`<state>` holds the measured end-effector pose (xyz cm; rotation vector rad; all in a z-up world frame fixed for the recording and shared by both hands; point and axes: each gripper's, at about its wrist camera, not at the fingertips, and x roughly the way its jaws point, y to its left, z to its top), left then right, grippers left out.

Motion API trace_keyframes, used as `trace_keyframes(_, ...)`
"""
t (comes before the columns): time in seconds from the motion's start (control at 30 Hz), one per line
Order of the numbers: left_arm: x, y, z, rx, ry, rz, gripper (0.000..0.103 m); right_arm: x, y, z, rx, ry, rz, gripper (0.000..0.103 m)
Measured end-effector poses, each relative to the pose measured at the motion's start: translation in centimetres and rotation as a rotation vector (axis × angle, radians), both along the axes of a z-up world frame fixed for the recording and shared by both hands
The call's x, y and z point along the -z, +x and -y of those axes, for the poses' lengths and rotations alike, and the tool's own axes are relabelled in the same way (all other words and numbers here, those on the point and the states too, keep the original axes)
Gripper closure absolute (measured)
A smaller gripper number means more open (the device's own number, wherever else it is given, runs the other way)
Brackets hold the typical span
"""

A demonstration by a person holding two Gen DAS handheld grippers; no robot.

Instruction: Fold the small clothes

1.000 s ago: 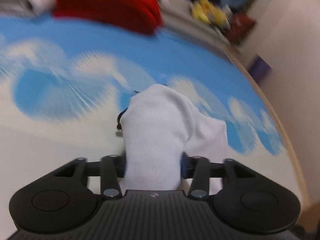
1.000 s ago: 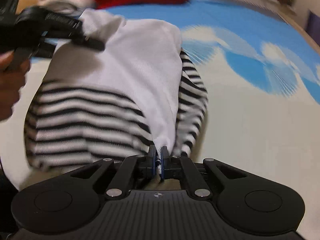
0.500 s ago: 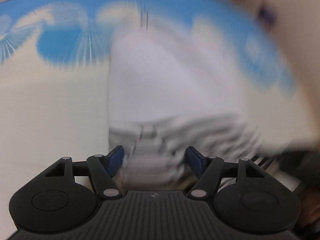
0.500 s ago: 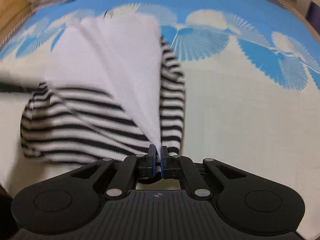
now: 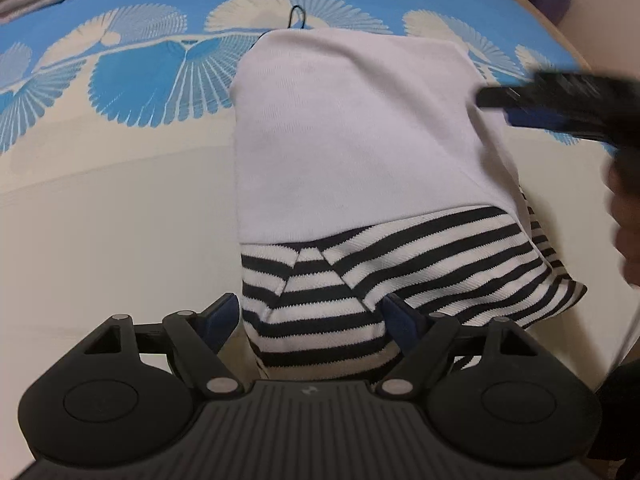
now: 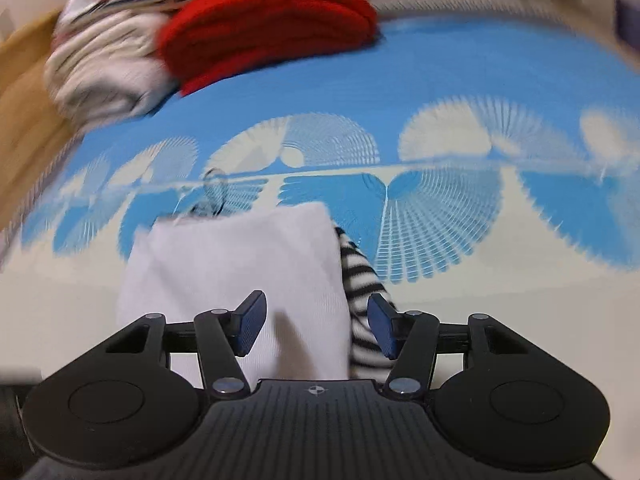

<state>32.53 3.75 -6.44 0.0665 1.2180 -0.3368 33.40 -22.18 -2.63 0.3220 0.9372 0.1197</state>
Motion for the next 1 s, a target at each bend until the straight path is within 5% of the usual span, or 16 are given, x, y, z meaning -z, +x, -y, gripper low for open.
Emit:
trace_keyframes(0.07,0.2,-0.1,0.2,-0.007,0.006,-0.007,0.020,1.6,1.8,0.5,0.046,0.109,-0.046,0.047)
trace_keyframes(0.13,0.2,0.0,0.4,-0.021,0.008,-0.006,0.020,2.3,3.0,-0.1,0.033,0.142,-0.055,0.074)
trace_keyframes(0.17,0.1,0.0,0.4,-0.027,0.004,-0.003,0.020,2.0,3.4,-0.3,0.021,0.139,-0.035,0.100)
trace_keyframes(0.33,-1.1,0.3,0.4,-0.039,-0.060,0.032,0.018,-0.7,3.3,1.6,0.185,0.105,0.125,0.101)
trace_keyframes(0.43,-0.7,0.4,1.1,-0.022,-0.066,0.026,0.018,2.5,4.7,2.5,0.285,-0.054,-0.025,0.101)
trace_keyframes(0.5,0.4,0.2,2.0,0.006,-0.003,0.008,0.018,5.0,5.4,1.4,0.223,-0.186,-0.126,0.101)
trace_keyframes(0.63,0.7,0.0,2.7,0.043,0.049,0.020,0.018,5.7,5.8,-2.6,0.061,-0.416,-0.117,0.100)
trace_keyframes(0.73,-0.1,0.1,2.1,0.028,0.034,0.032,0.018,3.5,5.6,-1.8,0.114,-0.404,-0.080,0.097)
trace_keyframes(0.83,-1.7,0.2,0.8,-0.040,-0.028,0.078,0.020,-0.4,3.3,-1.2,0.157,-0.367,0.049,0.077)
trace_keyframes(0.87,-2.3,0.3,0.2,-0.070,-0.063,0.102,0.024,-1.7,1.9,-1.2,0.161,-0.349,0.103,0.070)
trace_keyframes(1.0,-2.7,0.7,-1.1,-0.122,-0.144,0.111,0.042,-4.1,-4.9,-1.4,0.152,-0.251,0.240,0.068)
